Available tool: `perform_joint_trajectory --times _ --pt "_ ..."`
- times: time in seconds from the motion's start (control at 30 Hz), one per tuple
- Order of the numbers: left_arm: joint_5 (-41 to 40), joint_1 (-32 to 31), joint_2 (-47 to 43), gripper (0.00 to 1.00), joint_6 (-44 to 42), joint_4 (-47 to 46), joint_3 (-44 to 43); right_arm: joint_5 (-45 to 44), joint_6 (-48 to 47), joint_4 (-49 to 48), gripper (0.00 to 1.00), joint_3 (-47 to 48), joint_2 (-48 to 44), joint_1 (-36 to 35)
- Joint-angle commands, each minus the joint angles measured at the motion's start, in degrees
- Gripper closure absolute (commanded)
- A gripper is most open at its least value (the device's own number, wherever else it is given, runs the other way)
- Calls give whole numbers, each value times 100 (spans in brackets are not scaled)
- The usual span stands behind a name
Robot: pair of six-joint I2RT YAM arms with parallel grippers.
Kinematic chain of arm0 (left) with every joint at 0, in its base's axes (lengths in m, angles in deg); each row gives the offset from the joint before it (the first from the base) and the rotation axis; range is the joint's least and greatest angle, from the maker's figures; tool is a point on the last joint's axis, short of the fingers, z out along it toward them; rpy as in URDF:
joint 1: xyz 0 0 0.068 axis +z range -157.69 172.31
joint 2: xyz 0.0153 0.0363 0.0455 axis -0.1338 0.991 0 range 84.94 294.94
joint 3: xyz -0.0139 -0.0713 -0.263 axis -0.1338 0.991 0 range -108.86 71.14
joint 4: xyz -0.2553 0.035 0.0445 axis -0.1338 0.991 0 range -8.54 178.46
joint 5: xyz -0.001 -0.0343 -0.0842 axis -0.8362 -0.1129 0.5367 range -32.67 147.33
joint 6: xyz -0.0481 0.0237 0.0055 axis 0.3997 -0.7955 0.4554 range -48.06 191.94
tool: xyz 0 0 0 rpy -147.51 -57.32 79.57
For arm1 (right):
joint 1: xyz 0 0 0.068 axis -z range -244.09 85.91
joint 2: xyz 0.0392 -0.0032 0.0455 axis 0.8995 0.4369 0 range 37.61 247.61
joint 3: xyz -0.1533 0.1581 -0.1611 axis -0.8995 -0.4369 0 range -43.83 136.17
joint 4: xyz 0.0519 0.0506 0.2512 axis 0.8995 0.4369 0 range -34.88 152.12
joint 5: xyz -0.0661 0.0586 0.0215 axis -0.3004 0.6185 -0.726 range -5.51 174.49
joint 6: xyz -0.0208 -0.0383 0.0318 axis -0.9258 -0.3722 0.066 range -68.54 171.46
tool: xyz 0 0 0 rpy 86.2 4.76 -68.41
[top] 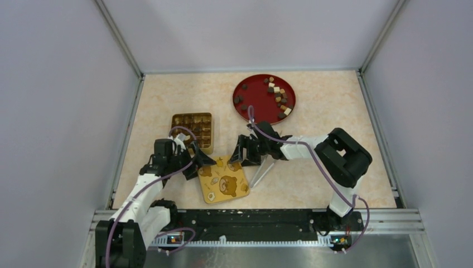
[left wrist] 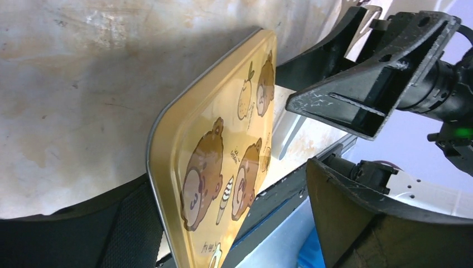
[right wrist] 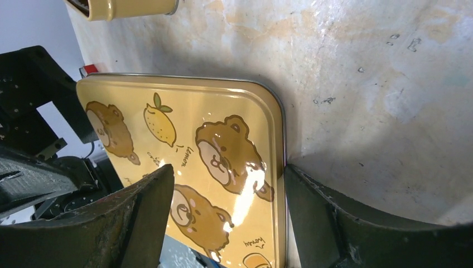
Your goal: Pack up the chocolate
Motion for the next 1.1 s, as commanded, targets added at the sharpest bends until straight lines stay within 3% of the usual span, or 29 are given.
perform_joint_trajectory --times 0.0,0.2,0.43,0.63,0.87,0.97,1.07 --pt "287 -25 -217 15 4 -204 -125 -488 -316 474 28 -240 392 61" --pt "-20 -25 -346 50 -123 169 -358 -463 -318 435 28 -240 439 87" --pt "189 -25 -246 83 -123 30 -441 -436 -381 512 28 -161 424 138" --pt "267 -18 -66 92 -214 58 -781 -582 -625 996 28 13 104 233" --pt "167 86 540 92 -736 457 -2154 -1531 -1274 2112 28 629 -717 586" --pt "734 280 1014 91 -1158 590 -2786 -1655 -1429 2176 27 765 -1002 772" --pt "1577 504 1577 91 -1470 584 -3270 -1151 -1536 1629 27 691 -1168 979"
